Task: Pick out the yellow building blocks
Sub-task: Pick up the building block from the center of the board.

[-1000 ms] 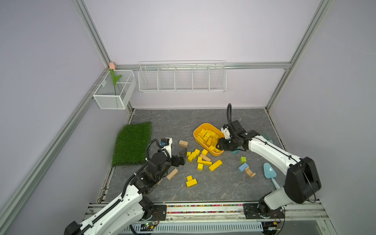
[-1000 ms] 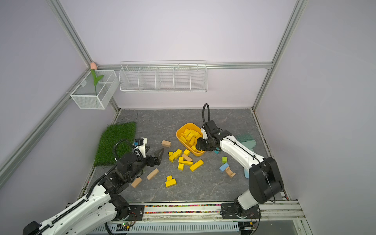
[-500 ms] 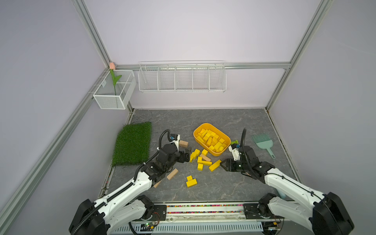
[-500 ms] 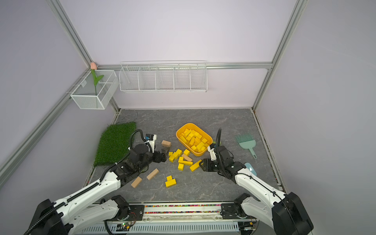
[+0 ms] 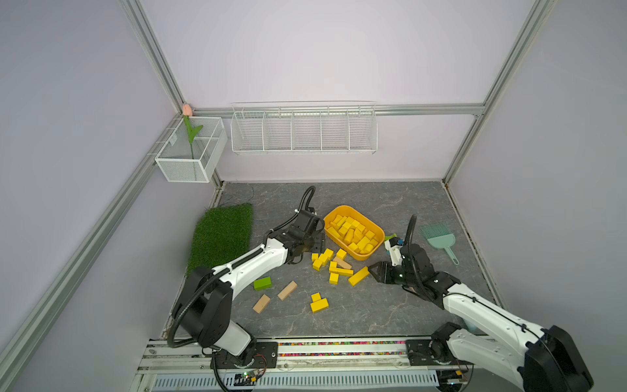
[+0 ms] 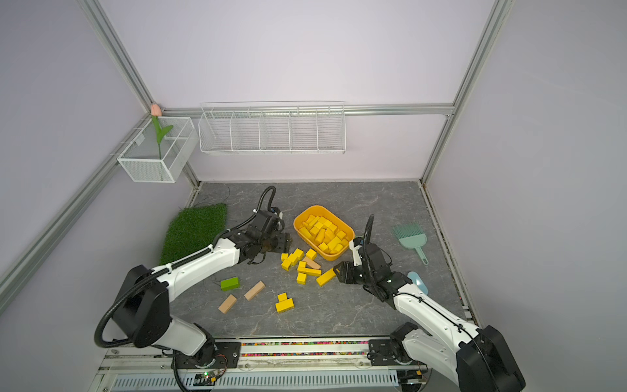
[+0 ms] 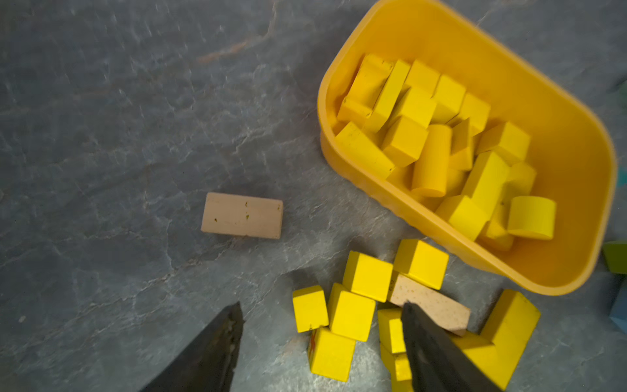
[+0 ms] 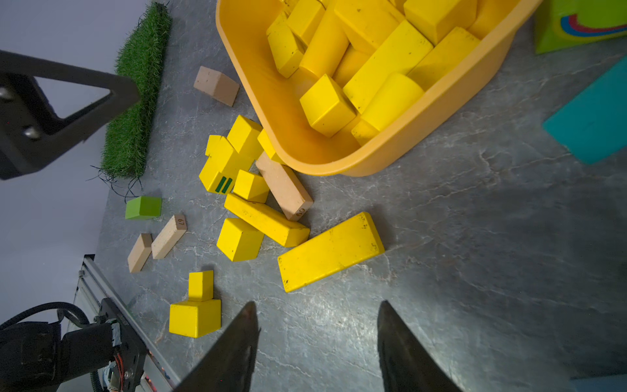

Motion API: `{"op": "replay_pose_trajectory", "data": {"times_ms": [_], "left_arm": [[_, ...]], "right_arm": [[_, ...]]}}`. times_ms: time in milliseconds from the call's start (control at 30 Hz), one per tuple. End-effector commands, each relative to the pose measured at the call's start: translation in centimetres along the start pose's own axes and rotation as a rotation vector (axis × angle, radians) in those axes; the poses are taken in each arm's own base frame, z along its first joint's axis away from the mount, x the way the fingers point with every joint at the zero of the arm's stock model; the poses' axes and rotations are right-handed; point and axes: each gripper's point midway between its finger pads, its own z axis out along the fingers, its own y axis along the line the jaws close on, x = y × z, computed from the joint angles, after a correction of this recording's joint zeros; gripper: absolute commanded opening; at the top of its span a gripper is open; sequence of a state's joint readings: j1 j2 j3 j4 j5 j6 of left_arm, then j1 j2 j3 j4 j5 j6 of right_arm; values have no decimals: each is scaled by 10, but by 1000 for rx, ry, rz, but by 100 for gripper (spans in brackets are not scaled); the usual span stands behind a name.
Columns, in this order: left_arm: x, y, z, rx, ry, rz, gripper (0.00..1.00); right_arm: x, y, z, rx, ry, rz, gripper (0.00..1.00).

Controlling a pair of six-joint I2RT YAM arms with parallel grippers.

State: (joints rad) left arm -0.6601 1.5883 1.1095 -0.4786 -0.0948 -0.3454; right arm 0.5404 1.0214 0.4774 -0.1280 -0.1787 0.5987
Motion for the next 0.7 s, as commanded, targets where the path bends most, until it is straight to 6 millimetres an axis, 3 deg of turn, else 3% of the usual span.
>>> {"op": "replay_pose_trajectory", "data": {"times_ms": [0,367,667], "left_arm": [[43,14,13,-54,244,-12,67],[63,15,46,-37,393,-29,58],[65,14,53,-22,419,-31,54]], "right_arm": [[0,-2,0,3,-20,8,58],[0,-3,1,5,-17,8,58],[0,-3,2,6,-14,9,58]]}}
